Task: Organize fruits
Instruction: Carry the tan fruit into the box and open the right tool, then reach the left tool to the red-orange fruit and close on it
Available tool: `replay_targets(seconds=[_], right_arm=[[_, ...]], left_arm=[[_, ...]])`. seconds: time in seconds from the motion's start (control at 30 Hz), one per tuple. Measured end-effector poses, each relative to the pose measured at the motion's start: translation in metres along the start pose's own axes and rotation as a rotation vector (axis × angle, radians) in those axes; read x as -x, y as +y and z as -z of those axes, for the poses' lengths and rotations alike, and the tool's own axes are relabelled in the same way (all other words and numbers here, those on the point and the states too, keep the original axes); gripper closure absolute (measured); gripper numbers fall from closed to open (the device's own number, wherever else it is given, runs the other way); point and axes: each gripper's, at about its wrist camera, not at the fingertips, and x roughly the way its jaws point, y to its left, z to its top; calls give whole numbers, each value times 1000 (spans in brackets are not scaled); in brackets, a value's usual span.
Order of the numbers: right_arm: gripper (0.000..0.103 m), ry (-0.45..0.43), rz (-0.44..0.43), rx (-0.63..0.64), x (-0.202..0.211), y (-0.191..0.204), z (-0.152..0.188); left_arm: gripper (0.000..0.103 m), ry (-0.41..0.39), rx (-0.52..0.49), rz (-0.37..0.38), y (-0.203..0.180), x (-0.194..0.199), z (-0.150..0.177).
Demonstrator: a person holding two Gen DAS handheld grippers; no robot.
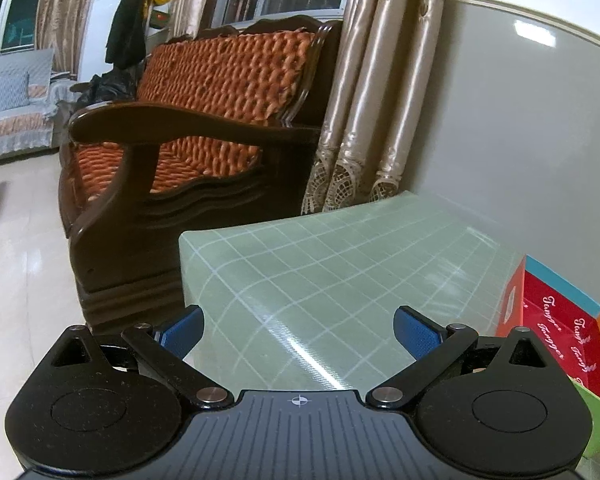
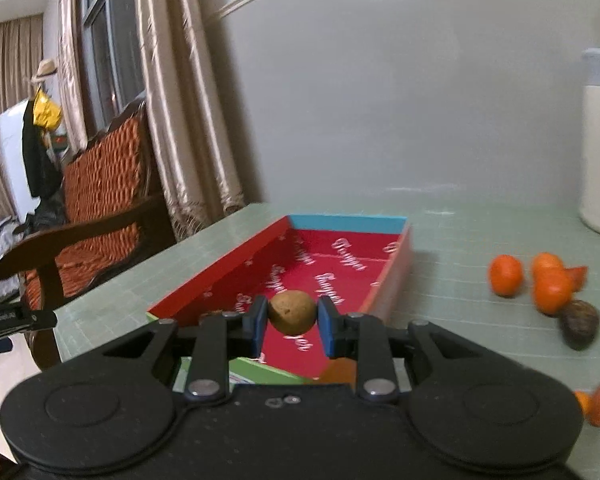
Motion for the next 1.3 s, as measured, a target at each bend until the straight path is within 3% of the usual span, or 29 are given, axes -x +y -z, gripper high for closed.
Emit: replay_targets(seconds=[0.27,0.5,0.53,0.6,0.8,1.1,1.3], right_arm=[[74,78,-13,11,-21,12,8],[68,76,-25,6,-19,9,9],[63,72,-25,4,-17,8,8],[43,55,-17,0,-11,7,8],[22,4,12,24,6,4,1],[2,-25,105,47,24,-5,-6],[0,-46,158,80,33,-18,-6]], left_arm=[[3,-13,-21,10,-3,1,1],[3,-20,-42,11,-10,4,3],[3,-21,-44,10,-11,4,3],[2,-21,-50,9,-12,4,3],[2,-20,-67,10,-19,5,4],[2,-30,-119,19,-40,11,9],[2,-42,-165,30,-58,17,14]])
